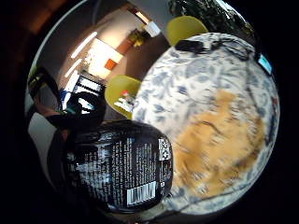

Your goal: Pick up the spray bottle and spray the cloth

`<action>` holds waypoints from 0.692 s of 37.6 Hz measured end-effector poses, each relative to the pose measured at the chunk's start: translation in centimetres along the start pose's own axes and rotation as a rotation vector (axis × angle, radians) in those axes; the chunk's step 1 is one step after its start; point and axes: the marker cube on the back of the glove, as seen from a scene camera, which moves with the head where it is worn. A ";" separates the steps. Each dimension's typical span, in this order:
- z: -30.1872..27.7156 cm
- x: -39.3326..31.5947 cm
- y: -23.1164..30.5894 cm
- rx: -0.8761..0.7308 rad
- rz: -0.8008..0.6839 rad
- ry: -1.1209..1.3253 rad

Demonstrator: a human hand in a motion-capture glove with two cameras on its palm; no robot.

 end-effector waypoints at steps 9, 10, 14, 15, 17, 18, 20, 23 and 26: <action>7.3 7.8 1.9 0.054 -0.066 -0.005; 7.7 8.4 2.0 0.051 -0.066 -0.005; 8.9 9.5 2.4 0.034 -0.068 -0.020; 9.0 9.6 2.4 0.027 -0.069 -0.021; 9.2 9.7 2.2 0.016 -0.070 -0.023; 9.3 9.8 2.0 0.014 -0.071 -0.023; 9.4 9.8 1.6 0.018 -0.073 -0.024; 9.5 10.0 1.0 0.028 -0.075 -0.022; 9.5 10.1 0.8 0.029 -0.077 -0.024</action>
